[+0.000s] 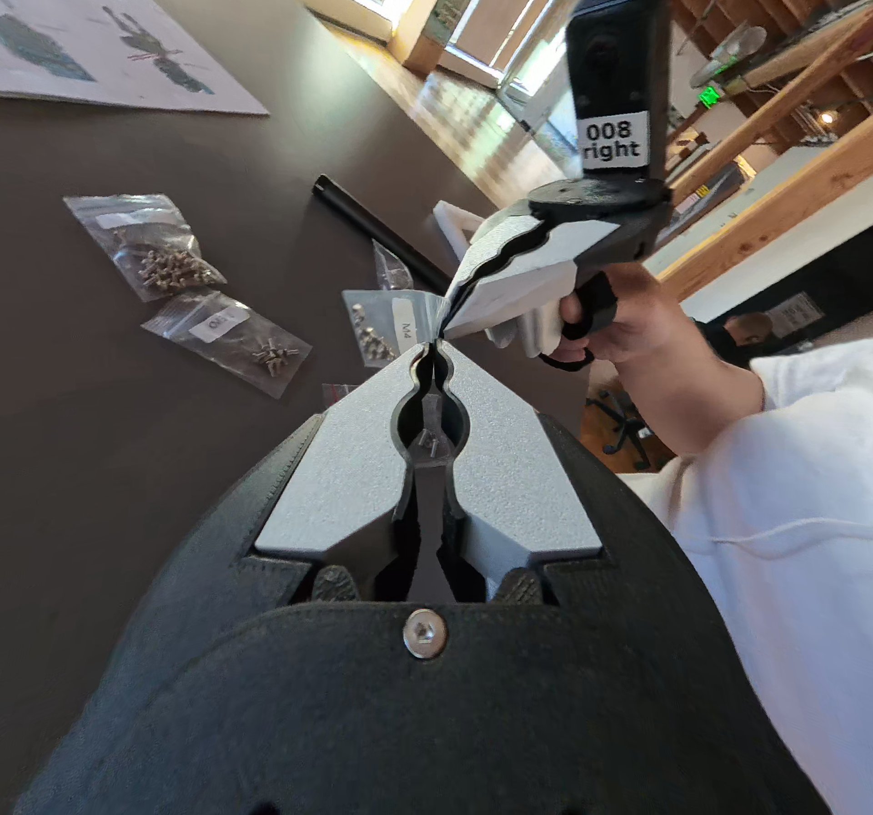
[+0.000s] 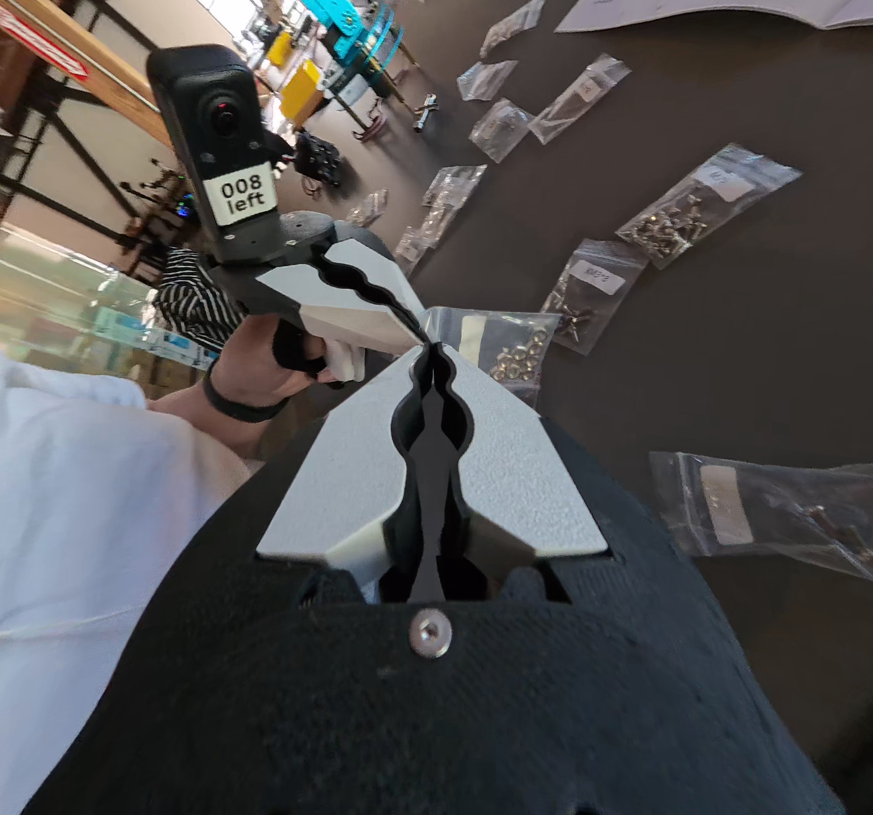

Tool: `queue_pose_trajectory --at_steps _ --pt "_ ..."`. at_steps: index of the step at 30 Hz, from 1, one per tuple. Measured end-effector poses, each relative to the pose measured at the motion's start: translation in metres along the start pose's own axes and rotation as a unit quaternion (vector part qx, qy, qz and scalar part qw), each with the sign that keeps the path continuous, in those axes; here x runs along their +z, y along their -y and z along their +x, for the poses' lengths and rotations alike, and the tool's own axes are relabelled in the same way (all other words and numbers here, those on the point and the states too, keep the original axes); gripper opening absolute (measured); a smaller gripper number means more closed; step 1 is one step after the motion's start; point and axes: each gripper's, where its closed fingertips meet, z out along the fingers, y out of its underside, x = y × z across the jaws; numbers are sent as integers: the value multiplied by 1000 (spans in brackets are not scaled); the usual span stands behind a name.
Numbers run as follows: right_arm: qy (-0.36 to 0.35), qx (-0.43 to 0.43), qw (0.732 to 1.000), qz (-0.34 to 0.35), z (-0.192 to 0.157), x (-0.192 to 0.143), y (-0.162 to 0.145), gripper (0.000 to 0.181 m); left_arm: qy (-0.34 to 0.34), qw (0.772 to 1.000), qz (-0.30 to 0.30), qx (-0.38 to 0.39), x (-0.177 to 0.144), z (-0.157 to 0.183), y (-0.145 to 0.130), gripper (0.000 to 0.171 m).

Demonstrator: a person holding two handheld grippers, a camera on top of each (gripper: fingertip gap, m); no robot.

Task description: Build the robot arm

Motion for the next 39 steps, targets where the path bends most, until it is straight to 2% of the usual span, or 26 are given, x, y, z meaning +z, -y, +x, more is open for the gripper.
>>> queue_pose_trajectory --at_steps 6,8,11,13,15,17,20,23,25,29,34,39 --pt "-73 -4 997 -13 15 4 -7 0 84 996 -5 1 6 -16 -9 0" --pt "-87 0 996 -1 17 1 -5 0 144 989 7 33 -3 -32 -2 0" --pt "-101 9 995 12 18 -2 -3 0 129 991 7 17 3 -29 1 0" --pt "-102 6 995 -19 20 1 -12 0 125 992 9 16 8 -28 1 0" --pt "-98 -55 994 -19 13 2 -10 0 125 992 5 28 11 -27 2 0" --pt "-130 -165 978 -11 12 -6 -4 3 118 992 -1 42 13 -22 5 0" --pt "-148 -317 937 9 9 -18 3 42 102 994 -10 44 13 -14 9 0" --pt "-144 -460 876 11 3 -17 0 75 64 998 -18 15 15 -2 13 0" --pt "-165 -519 838 15 5 -16 6 75 43 999 -33 5 18 5 13 0" --pt "-158 -543 824 16 3 -15 11 48 15 998 -60 -11 23 19 12 0" --pt "-130 -543 829 5 2 -18 2 40 21 996 -90 -17 24 19 4 0" --pt "-103 -530 842 -8 10 -10 -6 35 53 992 -114 -18 24 7 -6 0"
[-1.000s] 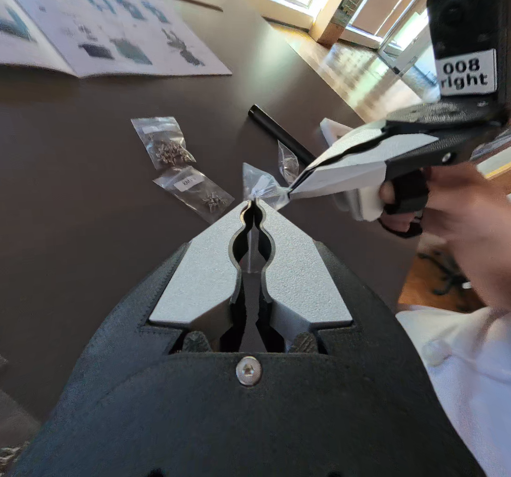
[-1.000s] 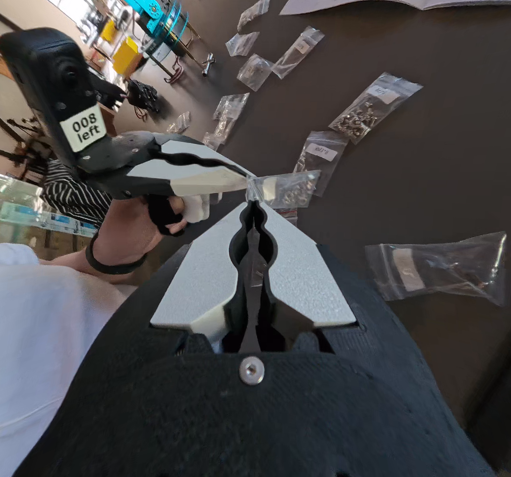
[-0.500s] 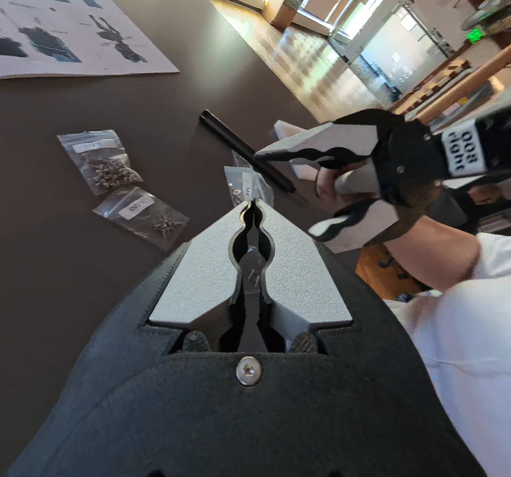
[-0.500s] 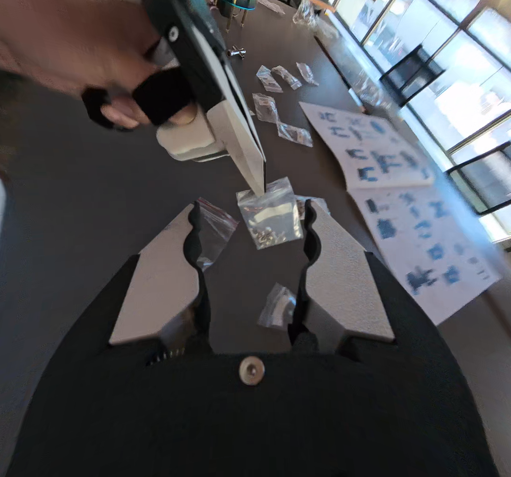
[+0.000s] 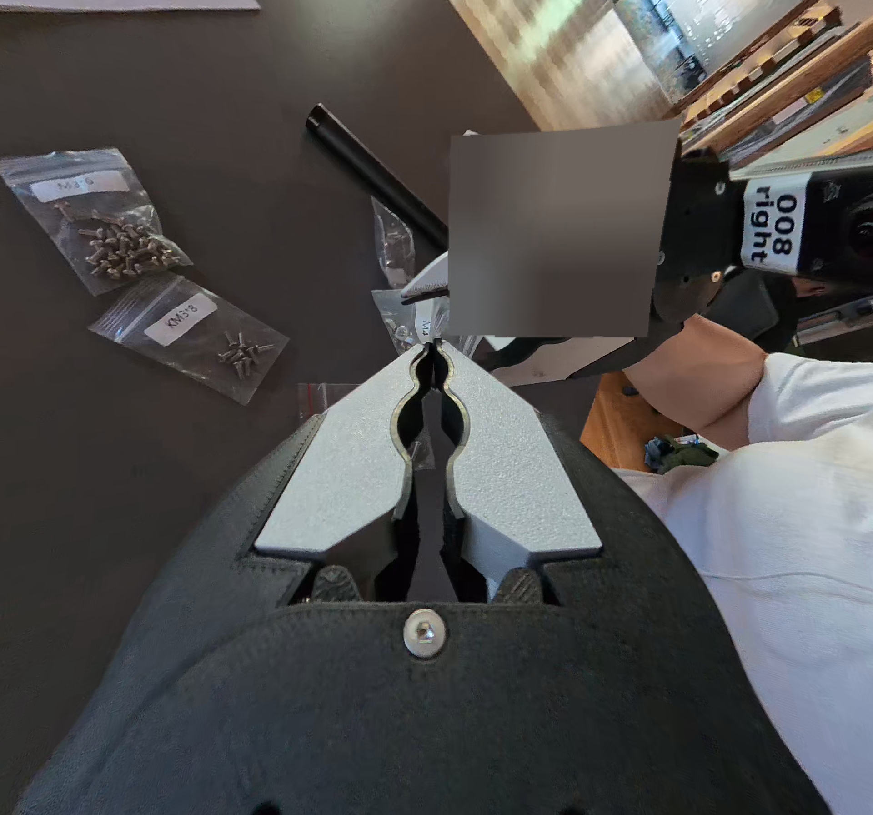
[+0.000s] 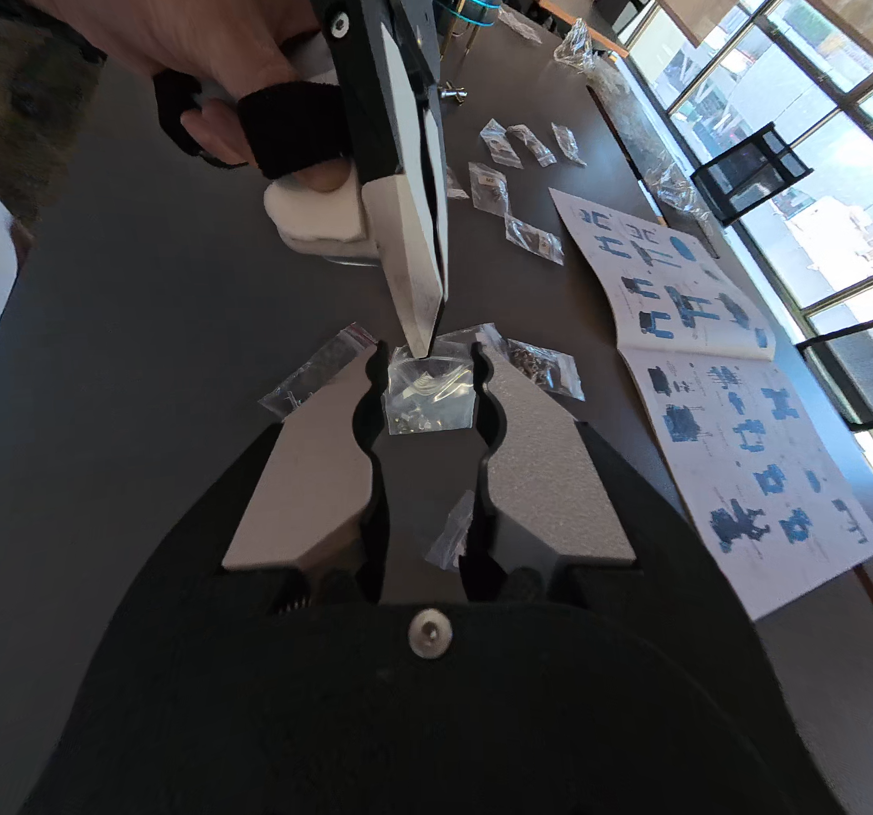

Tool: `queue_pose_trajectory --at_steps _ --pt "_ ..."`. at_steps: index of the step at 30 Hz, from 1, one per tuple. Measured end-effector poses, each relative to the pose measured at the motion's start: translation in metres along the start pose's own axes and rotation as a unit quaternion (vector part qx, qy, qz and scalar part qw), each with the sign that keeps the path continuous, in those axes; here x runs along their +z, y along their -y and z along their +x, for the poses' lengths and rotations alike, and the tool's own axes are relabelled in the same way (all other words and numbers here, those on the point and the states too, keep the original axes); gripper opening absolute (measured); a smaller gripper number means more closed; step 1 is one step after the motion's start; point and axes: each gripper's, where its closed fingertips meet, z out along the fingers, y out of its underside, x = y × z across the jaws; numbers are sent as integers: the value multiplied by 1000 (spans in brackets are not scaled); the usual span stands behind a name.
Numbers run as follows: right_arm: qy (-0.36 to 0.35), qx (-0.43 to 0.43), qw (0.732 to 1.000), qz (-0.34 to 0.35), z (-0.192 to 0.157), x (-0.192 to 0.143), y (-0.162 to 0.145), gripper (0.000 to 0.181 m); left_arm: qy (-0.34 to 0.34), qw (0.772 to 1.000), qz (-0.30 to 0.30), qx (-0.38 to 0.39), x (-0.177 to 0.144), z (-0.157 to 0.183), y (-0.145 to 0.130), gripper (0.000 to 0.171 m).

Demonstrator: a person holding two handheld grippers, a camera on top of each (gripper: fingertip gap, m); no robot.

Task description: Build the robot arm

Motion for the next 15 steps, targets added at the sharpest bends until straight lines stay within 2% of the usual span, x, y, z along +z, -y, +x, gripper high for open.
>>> queue_pose_trajectory --at_steps 10,15 --pt "56 26 998 0 -11 24 -9 41 28 999 -22 -4 -5 -17 -14 0" --pt "78 22 996 -24 -17 35 -12 33 38 999 -34 -16 -11 -30 -24 0"
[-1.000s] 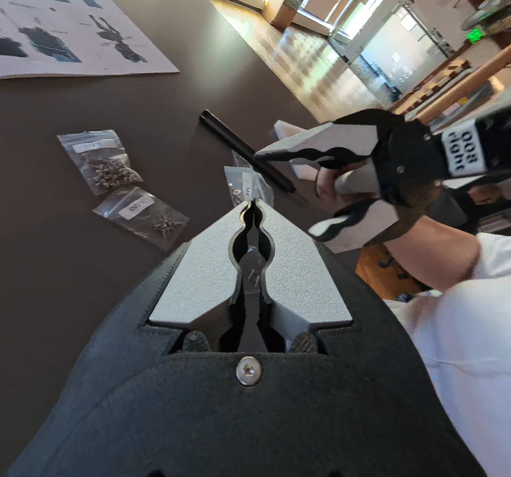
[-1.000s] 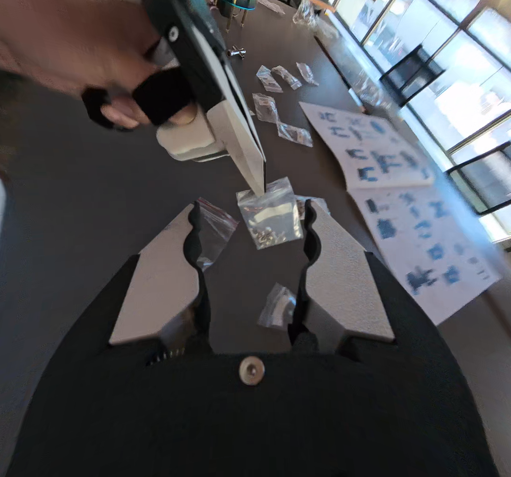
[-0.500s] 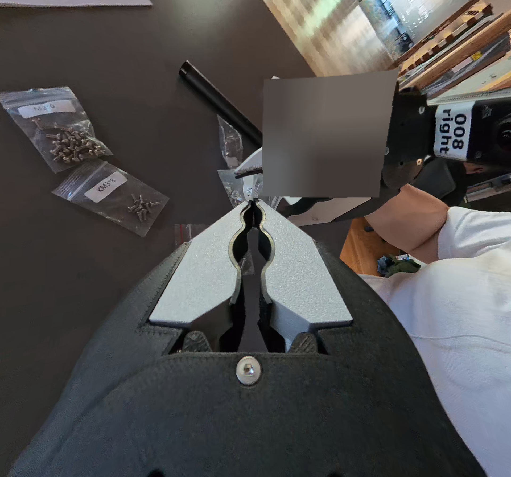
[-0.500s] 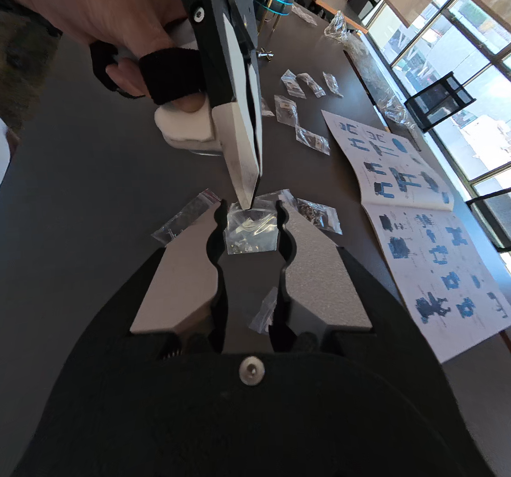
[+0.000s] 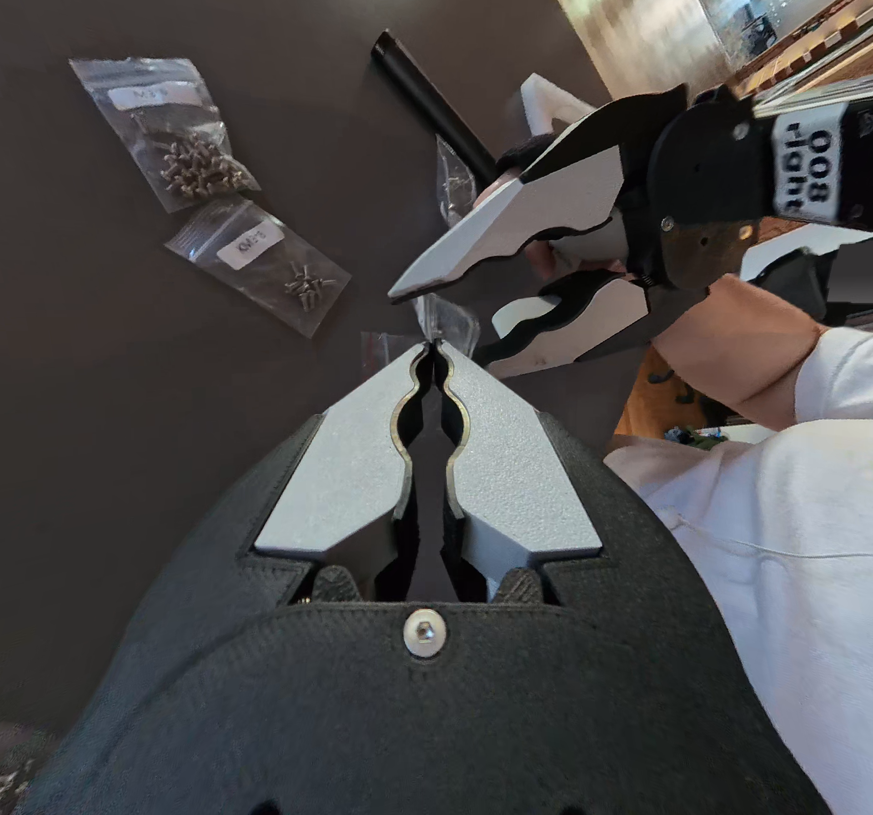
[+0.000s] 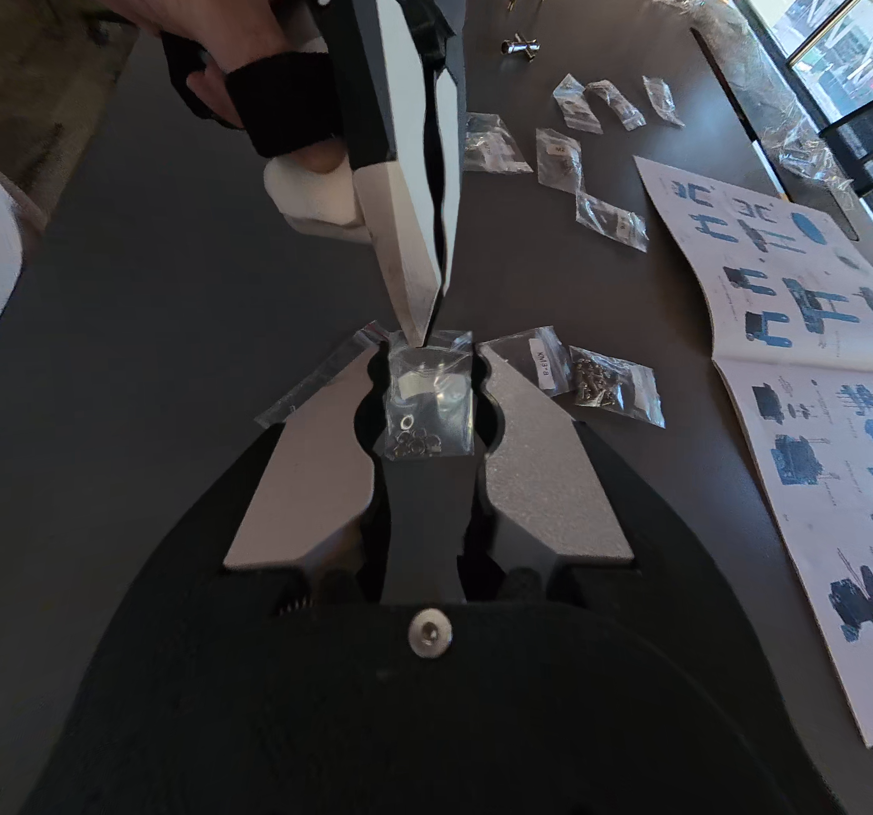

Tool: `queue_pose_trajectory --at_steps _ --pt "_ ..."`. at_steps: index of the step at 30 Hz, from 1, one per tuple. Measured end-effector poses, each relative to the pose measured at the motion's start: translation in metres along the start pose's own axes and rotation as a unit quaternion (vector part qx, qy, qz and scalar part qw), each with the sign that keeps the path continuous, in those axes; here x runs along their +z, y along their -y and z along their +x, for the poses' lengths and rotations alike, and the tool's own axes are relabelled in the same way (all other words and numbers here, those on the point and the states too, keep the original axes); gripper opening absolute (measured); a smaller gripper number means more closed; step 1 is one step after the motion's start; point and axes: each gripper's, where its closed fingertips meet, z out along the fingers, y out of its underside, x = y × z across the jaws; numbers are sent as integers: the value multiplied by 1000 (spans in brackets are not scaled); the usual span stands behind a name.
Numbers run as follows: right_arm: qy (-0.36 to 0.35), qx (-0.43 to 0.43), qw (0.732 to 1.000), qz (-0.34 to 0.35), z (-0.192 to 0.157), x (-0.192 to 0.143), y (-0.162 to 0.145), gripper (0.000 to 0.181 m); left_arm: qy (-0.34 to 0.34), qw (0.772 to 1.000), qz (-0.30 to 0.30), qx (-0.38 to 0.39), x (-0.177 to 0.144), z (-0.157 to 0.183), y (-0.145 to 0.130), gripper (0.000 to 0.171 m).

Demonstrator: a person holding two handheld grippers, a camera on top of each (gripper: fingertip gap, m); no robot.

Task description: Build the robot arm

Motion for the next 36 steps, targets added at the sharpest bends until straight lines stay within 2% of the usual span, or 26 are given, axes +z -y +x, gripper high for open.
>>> queue_pose_trajectory --at_steps 4,11,17,22,26,31,36 --pt "1 -4 1000 -5 -1 6 -1 30 10 1000 -1 -5 -1 -8 -5 0" --pt "-2 1 999 -39 0 13 -13 38 11 1000 2 -5 -2 -12 -6 0" --pt "17 39 999 -25 0 13 -13 22 3 1000 2 -13 -2 -14 -8 0" --pt "19 24 999 -45 -1 15 -18 14 3 1000 -2 -22 0 -18 -10 0" --pt "14 13 996 -91 8 9 -23 13 -2 999 9 -36 -6 -20 -5 17" --pt "21 15 989 -146 30 -11 -30 13 -15 998 41 -40 -23 -22 5 13" --pt "28 2 961 -275 59 -30 -73 13 -16 997 60 -49 -33 -29 8 12"
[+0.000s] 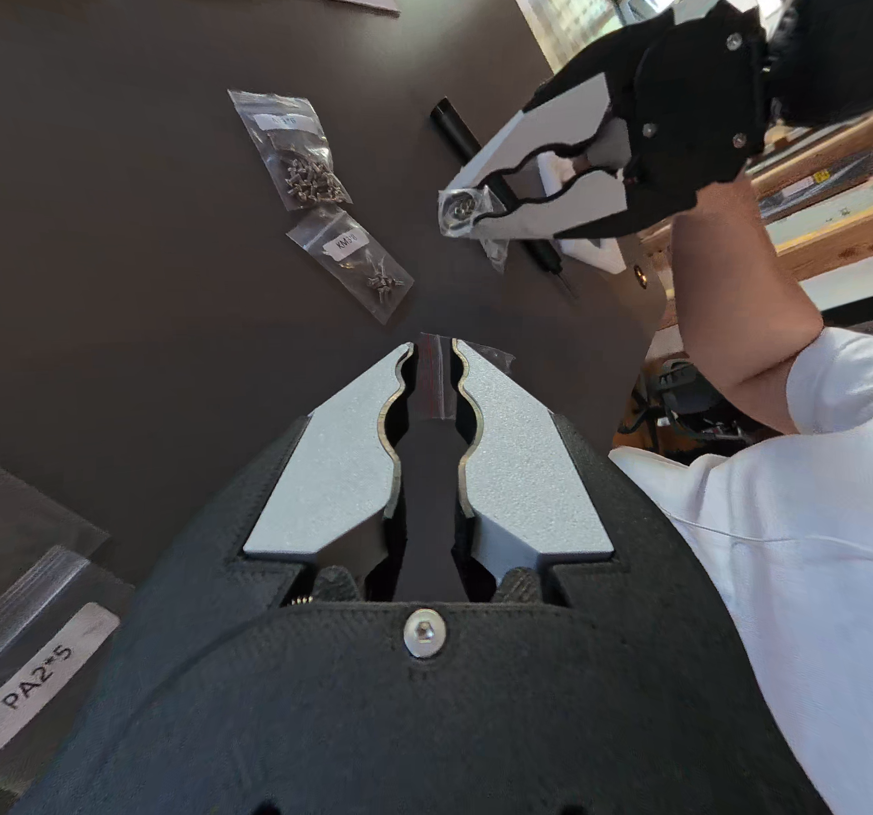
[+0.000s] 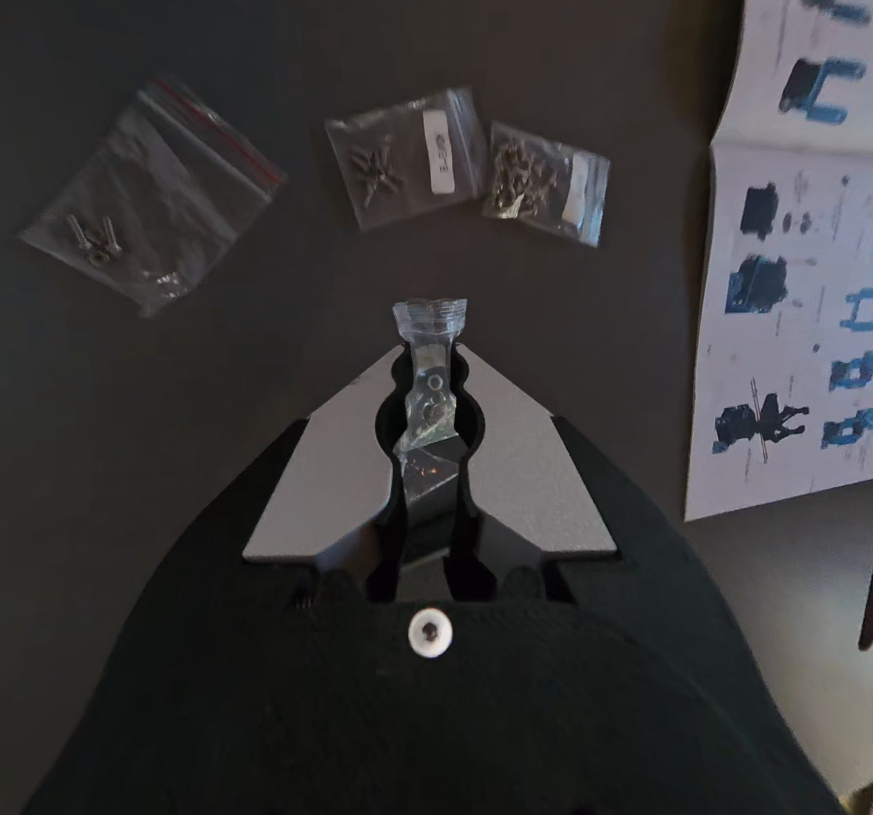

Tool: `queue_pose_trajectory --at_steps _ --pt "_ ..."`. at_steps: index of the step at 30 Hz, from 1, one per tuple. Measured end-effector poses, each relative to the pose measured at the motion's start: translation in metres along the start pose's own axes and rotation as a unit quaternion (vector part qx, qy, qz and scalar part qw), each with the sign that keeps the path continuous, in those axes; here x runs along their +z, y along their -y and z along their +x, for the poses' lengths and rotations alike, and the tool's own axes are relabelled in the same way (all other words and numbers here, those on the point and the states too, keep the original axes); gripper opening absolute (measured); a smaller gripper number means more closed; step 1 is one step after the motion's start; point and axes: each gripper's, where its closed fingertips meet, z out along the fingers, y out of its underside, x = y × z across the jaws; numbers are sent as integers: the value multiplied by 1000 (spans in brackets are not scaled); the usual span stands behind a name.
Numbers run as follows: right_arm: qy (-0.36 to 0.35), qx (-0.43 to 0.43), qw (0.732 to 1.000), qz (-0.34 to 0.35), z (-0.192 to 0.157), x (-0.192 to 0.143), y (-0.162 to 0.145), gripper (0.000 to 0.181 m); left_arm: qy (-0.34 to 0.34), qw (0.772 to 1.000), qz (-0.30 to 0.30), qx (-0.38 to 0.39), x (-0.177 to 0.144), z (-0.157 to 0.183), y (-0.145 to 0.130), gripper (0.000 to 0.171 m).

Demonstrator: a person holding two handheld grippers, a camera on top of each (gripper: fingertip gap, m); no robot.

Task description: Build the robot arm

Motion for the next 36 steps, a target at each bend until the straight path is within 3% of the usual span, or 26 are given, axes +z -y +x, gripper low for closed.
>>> queue_pose_trajectory --at_steps 3,18,36 --pt "14 -22 998 -49 4 2 -13 13 -1 1000 4 -3 -2 -2 0 11" --pt "30 -49 984 -167 21 -1 -38 13 -18 1000 5 -3 0 -2 2 11" --pt "31 -67 981 -178 27 -4 -34 13 -21 1000 10 -10 -2 -4 1 12"
